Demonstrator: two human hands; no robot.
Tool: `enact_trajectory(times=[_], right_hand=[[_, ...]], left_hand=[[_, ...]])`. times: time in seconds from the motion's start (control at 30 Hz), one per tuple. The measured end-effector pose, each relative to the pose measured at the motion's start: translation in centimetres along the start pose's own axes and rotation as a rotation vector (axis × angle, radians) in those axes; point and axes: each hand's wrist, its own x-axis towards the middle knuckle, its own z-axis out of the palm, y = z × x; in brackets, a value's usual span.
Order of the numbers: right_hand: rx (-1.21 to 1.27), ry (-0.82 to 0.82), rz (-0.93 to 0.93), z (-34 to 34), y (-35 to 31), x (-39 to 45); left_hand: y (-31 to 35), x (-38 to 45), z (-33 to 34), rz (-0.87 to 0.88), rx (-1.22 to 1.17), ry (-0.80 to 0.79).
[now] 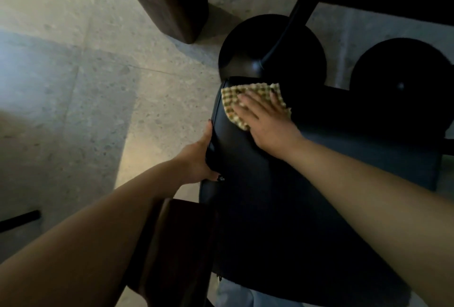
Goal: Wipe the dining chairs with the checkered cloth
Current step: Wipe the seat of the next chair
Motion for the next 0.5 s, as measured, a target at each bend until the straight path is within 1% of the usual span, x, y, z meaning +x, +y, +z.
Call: enact_trajectory(times=[0.03,0.13,0.17,0.23,0.33,0.4,0.5], right_hand=[[0.034,0.044,0.06,-0.2,0.4,0.9],[0.219,0.156,0.373,-0.7,0.5,4.2],[0.236,0.172,0.443,-0.7,0.2,5.2],[0.191,0.2,0.499,-0.8,-0.4,6.5],[0.149,0.255,0.48,-0.6,-0.6,6.6],[0.164,0.226,0.381,0.0,-0.6,5.8],[0.193,0.173,0.194,0.8,-1.2,4.1]], left_hand=[[-0.3,0.1,0.1,0.013,-0.014,0.011],[-0.8,0.2,0.4,0.041,-0.05,0.024],[-0.9,0.3,0.4,0.046,-0.069,0.024],[-1.2,0.3,0.4,0.062,-0.107,0.025],[-1.5,0.0,0.4,0.089,-0.237,0.012],[-1.8,-0.3,0.6,0.077,-0.367,-0.002],[-2.3,-1.1,0.8,-0.01,-0.599,0.006]])
